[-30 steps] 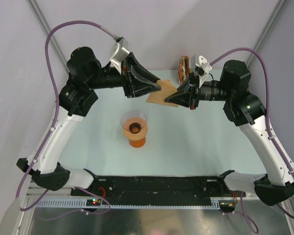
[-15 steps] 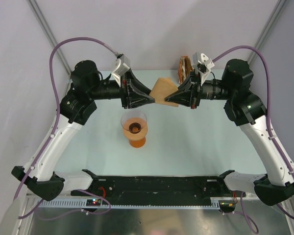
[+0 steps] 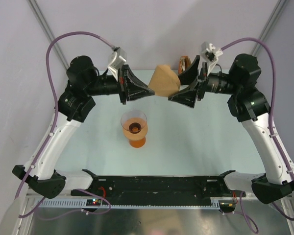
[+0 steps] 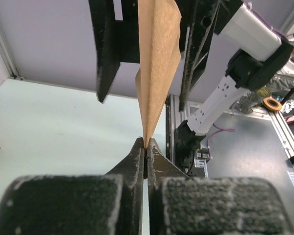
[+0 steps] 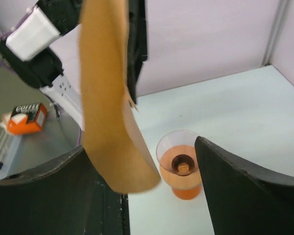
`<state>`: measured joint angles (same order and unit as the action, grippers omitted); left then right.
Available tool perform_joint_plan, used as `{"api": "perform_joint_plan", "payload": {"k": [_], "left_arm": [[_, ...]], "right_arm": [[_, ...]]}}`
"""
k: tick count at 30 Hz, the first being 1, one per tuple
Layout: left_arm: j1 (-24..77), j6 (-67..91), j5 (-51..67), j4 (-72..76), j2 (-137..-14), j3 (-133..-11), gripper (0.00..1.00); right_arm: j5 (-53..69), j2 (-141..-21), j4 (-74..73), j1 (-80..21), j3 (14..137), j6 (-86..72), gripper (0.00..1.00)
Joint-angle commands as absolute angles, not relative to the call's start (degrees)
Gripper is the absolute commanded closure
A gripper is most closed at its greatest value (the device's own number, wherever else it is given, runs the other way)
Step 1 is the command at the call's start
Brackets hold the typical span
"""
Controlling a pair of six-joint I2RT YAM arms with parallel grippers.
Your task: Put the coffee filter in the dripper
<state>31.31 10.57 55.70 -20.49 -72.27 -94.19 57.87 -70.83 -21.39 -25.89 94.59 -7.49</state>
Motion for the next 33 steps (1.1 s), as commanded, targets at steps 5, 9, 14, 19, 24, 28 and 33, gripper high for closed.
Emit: {"api": "perform_joint_plan", "payload": {"k": [5, 9, 14, 19, 24, 28, 33], "left_arm": [[29.4, 34.14, 52.29, 4.18, -73.21, -95.52, 1.0], [29.2, 40.74, 48.93, 12.17, -74.04, -94.31, 1.0], [29.19, 47.53, 44.66, 18.28, -75.07, -93.24, 1.0], [29.27, 49.38, 42.85, 20.51, -75.32, -91.57, 1.0], [29.26, 50.19, 42.18, 22.03, -74.76, -89.71, 1.0], [29.27, 51.15, 42.17, 23.3, -74.59, -88.94, 1.0], [29.3, 51.87, 42.61, 24.22, -74.63, -88.74, 1.0]], "right_arm": [[58.24, -69.12, 4.6, -19.66, 90.56, -32.76, 0.1], [53.88, -68.46, 16.75, -20.78, 87.07, -39.87, 0.1], [43.29, -68.56, 24.57, -24.37, 85.07, -39.83, 0.17], [38.16, -70.46, 28.47, -27.82, 86.06, -40.45, 0.22], [33.98, -71.23, 26.38, -30.74, 86.34, -39.45, 0.27], [32.08, -72.2, 25.41, -31.13, 86.76, -40.15, 0.34], [32.23, -72.92, 25.88, -31.35, 87.0, -40.58, 0.44]]}}
